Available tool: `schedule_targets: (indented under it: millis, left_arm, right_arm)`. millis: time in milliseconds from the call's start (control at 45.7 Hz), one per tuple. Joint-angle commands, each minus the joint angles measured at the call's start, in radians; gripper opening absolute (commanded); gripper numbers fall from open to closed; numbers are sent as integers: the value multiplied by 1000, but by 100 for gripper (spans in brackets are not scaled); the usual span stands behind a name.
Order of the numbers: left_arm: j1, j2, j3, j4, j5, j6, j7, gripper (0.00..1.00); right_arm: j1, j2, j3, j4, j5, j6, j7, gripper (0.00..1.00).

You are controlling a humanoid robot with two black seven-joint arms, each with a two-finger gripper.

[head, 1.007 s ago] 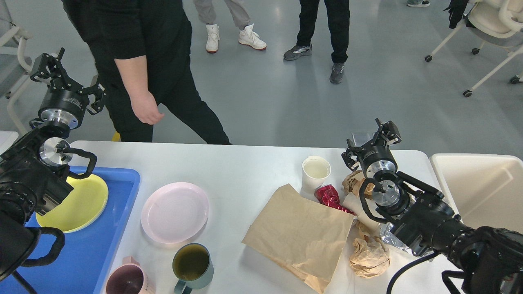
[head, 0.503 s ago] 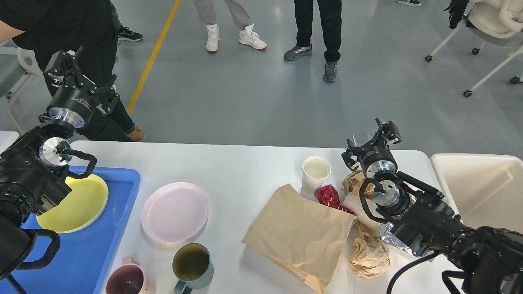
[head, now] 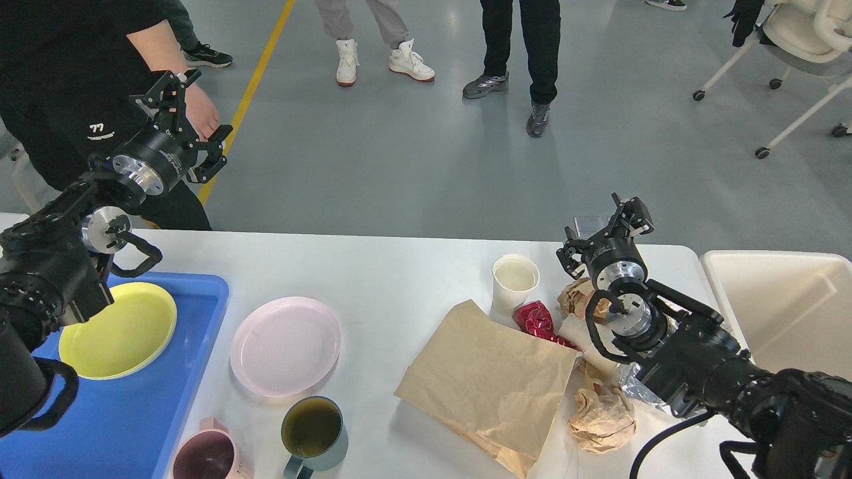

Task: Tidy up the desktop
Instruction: 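Raise the left gripper from the tray edge toward the table center, then lower the left gripper onto the dark green mug and grasp it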

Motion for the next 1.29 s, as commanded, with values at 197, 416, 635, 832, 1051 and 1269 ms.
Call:
schedule_targets:
  millis: [197,416,635,832,1051,1269]
  left_arm:
    - [-155,62,628,1,159,-286,0,96]
    - [-227,64,855,0,272,-350,0,96]
    - [-268,59,961,-5,311,-350,-5,96]
    - [-449,1,1358,-319,375,-350,-11,96]
    - [-603,-68,1480,-628,377,-350,-6,96]
    - [-655,-122,1487,-747,392,-350,-2,96]
  right_arm:
    - [0,0,0,0,0,0,0,100]
    - [0,0,0,0,0,0,0,100]
    - [0,0,0,0,0,0,0,100]
    - [0,0,0,0,0,0,0,100]
    - [0,0,0,0,0,0,0,100]
    - [0,0,0,0,0,0,0,100]
